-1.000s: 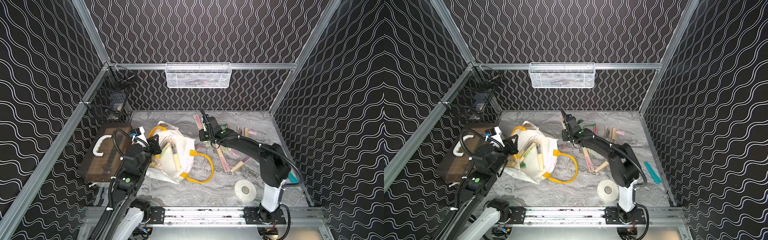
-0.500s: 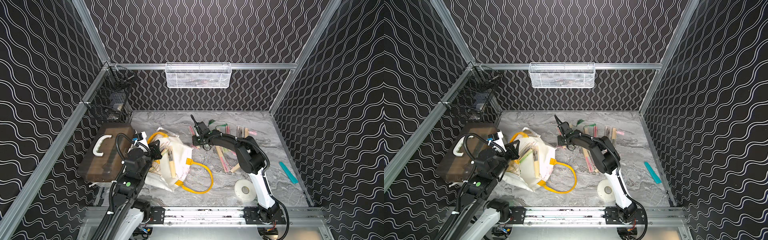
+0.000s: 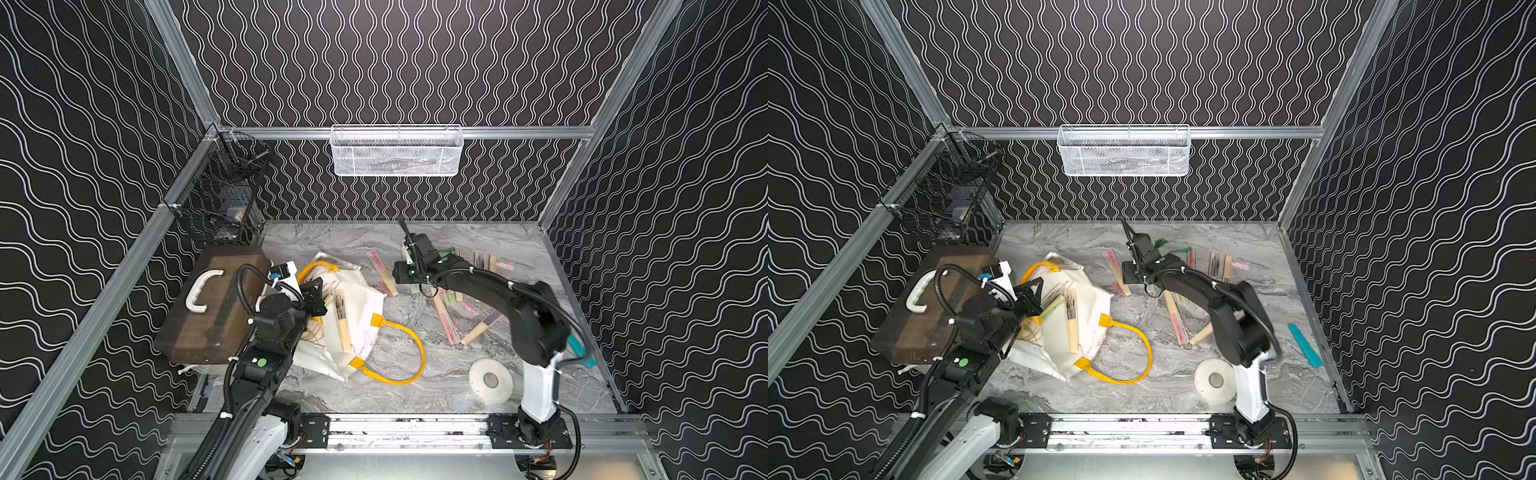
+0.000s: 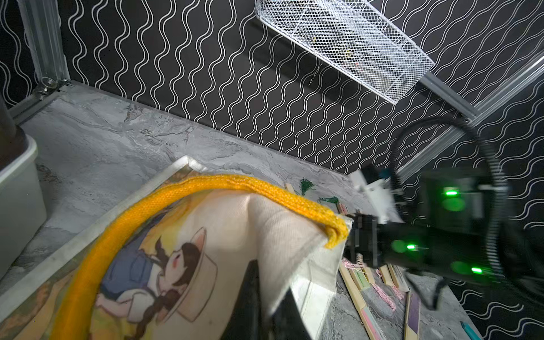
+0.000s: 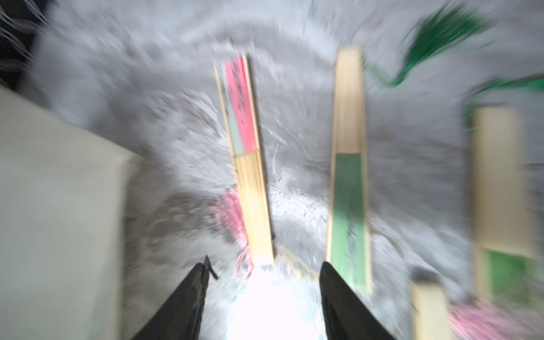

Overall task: Take out the folding fans from the tote bags
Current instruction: Place the folding fan at the center of the board.

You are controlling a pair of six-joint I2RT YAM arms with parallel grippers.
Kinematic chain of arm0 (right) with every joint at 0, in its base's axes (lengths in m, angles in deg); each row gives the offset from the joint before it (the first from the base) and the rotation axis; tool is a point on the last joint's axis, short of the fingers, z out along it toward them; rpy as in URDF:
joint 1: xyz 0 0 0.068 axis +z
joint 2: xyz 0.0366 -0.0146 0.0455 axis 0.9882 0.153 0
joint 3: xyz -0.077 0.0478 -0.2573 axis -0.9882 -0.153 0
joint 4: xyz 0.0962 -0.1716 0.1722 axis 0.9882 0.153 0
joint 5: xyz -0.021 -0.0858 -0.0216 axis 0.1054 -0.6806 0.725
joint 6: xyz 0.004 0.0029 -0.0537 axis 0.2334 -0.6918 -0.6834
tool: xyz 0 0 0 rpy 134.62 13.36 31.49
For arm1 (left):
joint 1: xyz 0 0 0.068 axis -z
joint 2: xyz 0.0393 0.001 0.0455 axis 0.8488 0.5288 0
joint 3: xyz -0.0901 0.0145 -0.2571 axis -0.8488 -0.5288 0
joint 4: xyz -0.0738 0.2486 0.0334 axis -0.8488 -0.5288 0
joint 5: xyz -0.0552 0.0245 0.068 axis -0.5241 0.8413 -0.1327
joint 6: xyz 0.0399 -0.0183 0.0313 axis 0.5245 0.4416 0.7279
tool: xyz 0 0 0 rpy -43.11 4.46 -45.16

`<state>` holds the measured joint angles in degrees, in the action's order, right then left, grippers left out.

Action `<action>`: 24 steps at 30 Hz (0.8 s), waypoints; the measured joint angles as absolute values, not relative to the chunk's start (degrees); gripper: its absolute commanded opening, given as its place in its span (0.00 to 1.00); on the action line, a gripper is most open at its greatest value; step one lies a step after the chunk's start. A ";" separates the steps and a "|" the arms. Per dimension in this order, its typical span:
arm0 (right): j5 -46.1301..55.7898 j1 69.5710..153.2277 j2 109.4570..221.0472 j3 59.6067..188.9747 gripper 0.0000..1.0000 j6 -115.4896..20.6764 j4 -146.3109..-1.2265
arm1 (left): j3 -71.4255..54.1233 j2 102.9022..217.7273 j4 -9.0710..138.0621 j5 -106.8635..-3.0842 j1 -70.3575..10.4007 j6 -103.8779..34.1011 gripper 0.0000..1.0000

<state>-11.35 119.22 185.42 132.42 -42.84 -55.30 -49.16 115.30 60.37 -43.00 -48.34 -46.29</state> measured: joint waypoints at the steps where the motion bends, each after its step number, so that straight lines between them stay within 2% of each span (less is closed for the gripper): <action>1: -12.73 119.70 181.84 130.04 0.61 -42.60 -56.30 | -49.16 115.85 60.94 -43.04 -48.34 -46.33 0.00; 7: -16.16 129.40 169.62 117.82 0.60 -41.90 -58.91 | -49.13 119.10 63.14 -43.11 -48.34 -47.78 0.00; 12: -16.45 139.06 167.28 109.56 0.60 -43.16 -67.26 | -49.18 121.31 65.40 -42.95 -48.36 -48.50 0.00; 17: -16.51 141.90 174.89 109.40 0.59 -43.08 -74.05 | -48.85 122.56 66.27 -42.95 -48.36 -49.37 0.00; 24: -15.25 145.12 188.57 120.57 0.63 -43.14 -78.16 | -48.81 123.60 67.28 -43.19 -48.36 -50.66 0.00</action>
